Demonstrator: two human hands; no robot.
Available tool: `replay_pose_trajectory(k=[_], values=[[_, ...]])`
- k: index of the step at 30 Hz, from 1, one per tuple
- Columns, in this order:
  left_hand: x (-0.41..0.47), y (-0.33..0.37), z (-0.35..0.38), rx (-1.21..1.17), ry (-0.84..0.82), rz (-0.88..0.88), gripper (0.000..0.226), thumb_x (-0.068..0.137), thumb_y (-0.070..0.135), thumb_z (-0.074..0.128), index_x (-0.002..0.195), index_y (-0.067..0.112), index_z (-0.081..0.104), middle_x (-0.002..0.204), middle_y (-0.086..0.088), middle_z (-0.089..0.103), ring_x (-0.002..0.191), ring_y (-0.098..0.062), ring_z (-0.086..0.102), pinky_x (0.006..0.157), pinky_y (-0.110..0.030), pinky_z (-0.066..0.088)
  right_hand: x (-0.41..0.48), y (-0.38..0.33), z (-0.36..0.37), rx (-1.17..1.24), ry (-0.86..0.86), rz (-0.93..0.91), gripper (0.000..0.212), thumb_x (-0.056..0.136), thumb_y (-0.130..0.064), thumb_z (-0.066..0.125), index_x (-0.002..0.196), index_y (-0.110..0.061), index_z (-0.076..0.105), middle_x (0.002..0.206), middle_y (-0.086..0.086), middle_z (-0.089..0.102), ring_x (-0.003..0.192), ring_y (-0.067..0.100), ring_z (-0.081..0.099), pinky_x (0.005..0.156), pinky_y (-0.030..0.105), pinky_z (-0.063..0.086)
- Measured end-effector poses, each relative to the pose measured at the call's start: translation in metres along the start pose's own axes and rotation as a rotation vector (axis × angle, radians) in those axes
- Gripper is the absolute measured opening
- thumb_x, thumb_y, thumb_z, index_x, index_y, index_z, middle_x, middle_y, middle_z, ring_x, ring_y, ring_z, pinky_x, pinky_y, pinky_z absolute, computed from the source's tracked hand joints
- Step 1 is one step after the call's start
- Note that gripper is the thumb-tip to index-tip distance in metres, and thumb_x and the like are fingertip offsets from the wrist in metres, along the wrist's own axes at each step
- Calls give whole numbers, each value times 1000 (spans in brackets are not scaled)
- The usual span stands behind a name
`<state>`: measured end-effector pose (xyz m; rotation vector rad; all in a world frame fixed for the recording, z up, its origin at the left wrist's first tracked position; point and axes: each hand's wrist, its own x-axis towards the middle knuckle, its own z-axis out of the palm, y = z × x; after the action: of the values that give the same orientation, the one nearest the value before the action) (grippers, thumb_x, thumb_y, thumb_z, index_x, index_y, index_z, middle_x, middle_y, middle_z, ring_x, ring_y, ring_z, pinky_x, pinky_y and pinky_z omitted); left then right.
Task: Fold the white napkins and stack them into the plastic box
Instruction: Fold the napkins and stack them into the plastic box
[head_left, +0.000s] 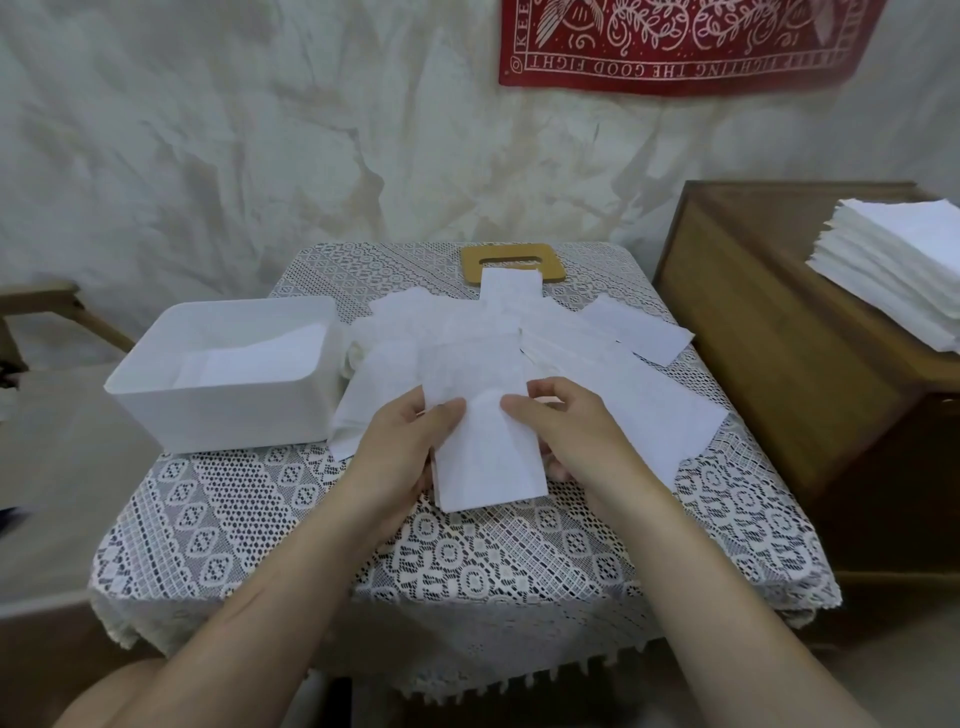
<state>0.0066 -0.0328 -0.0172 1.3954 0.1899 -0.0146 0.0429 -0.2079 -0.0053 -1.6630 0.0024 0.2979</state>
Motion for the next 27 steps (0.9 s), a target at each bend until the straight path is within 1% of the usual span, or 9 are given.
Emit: replay_pose_trajectory(k=[2,5,9,12,14,17,20,23,27], values=[[1,1,-1,16,-2,8,18,105,14,55,116,10,69,93,3,80,77,-9,75,53,-19,53,1,0,-3,-11,-50,50,24,93,-34,72,109,-18,65,79,0,62,55,10,50,39,18,32],[3,0,-3,45,7,19,17,103,16,58,114,14,71,98,1,81,83,-12,75,59,-23,56,2,1,-6,25,-112,36,17,95,-24,70,84,-13,62,59,-5,47,46,8,36,38,17,26],[7,1,-10,123,7,3,17,102,14,61,114,16,72,103,-3,81,90,-17,77,66,-26,58,2,1,-2,-28,-44,-34,20,94,-18,71,77,-13,65,55,-7,57,44,7,47,46,18,41],[13,4,-24,182,65,17,18,102,15,62,116,14,72,106,-4,80,99,-24,76,79,-36,60,11,6,-10,-311,83,-98,16,92,-28,71,78,-19,71,65,-7,72,56,13,57,63,28,48],[14,4,-32,202,80,1,18,103,15,60,115,15,72,107,-4,80,100,-26,76,86,-43,60,16,6,-20,-520,168,-97,13,91,-33,68,81,-24,72,73,-7,73,65,13,61,65,28,46],[16,4,-36,234,89,-26,18,102,10,60,114,17,71,107,-3,80,101,-27,75,87,-46,60,19,5,-27,-636,164,-52,5,90,-31,69,89,-27,71,83,-10,67,81,16,63,68,28,45],[19,4,-39,232,90,-43,21,99,7,61,115,16,71,109,-4,79,102,-29,75,89,-49,60,25,4,-23,-719,141,-15,13,90,-33,69,102,-28,67,94,-12,62,94,20,64,79,30,47],[19,5,-39,197,98,-46,22,99,7,61,118,15,70,109,-5,79,100,-29,75,84,-45,61,28,4,-22,-834,134,-28,21,89,-35,68,109,-30,61,105,-5,64,96,24,65,84,33,50],[15,5,-36,176,58,-47,22,101,8,59,119,14,69,106,-1,80,92,-20,77,73,-34,61,24,5,-26,-858,131,-1,19,88,-36,69,99,-26,59,100,-4,64,95,24,63,85,36,53]])
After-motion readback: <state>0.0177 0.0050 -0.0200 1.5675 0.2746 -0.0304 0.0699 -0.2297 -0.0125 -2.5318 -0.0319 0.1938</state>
